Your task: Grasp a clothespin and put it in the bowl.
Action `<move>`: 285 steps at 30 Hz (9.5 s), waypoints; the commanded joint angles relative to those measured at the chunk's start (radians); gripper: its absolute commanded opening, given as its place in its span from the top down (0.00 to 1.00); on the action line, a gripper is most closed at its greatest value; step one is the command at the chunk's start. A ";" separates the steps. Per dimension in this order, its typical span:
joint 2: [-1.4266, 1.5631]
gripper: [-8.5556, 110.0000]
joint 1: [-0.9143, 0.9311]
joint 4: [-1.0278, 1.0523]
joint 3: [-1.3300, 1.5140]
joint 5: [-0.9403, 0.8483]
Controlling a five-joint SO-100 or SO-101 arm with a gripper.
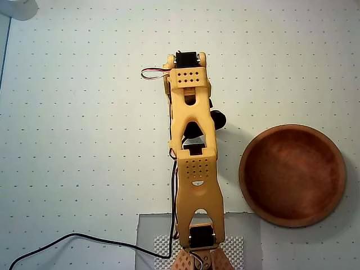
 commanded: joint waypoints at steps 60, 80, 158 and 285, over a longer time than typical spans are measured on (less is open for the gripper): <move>-0.114 0.78 -0.012 -0.078 -0.146 0.005; -0.124 0.75 0.035 -0.078 -0.080 0.005; 1.049 0.96 0.038 0.018 0.476 0.178; 1.285 0.91 0.598 -0.071 0.904 0.183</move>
